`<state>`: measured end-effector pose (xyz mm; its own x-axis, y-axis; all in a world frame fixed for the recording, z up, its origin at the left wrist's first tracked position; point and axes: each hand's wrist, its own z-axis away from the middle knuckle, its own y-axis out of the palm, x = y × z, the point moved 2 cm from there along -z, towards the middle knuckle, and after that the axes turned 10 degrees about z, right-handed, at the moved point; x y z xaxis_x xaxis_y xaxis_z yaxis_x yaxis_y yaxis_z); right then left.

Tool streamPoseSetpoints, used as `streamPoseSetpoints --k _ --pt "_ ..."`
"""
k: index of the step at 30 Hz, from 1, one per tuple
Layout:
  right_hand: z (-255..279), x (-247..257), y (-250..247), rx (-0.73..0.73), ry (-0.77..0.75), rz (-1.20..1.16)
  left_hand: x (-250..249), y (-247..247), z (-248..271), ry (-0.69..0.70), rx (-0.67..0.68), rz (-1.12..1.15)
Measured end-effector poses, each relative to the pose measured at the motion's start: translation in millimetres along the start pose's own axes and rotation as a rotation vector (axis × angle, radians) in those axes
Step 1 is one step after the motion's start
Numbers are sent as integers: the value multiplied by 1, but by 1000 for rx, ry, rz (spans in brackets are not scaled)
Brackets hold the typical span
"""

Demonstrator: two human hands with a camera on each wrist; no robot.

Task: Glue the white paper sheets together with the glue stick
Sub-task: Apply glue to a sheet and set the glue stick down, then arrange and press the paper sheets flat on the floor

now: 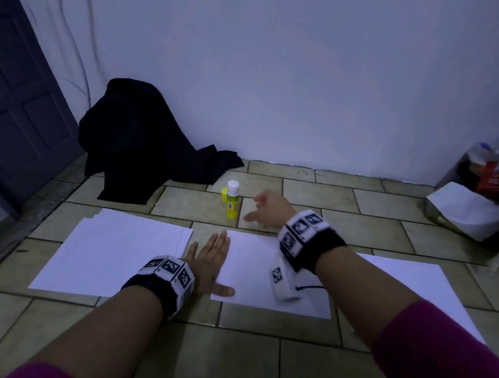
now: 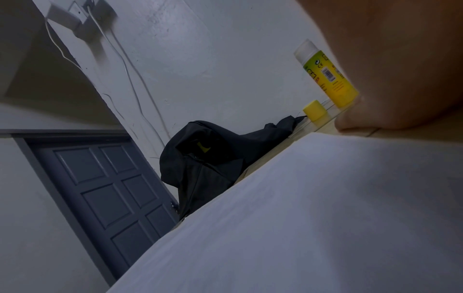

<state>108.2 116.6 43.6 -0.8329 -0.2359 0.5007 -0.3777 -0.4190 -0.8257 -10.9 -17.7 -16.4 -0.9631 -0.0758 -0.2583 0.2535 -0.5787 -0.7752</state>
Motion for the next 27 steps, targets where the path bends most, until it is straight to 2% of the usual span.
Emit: streamPoseSetpoints --k 3,8,12,19,24,27 --pt "40 -34 -27 88 -7 192 0 0 1 4 11 15" --pt "98 -121 -56 203 229 385 1 2 -3 -8 -12 -2" --pt "132 -171 -51 220 353 481 1 3 -7 -23 -22 2" --pt "144 -193 -28 216 391 521 0 4 -6 -33 -26 -24" --pt "143 -197 -32 166 339 445 0 6 -3 -22 -31 -10" --pt "146 -201 -39 184 317 394 -1 5 -2 -26 -23 -17"
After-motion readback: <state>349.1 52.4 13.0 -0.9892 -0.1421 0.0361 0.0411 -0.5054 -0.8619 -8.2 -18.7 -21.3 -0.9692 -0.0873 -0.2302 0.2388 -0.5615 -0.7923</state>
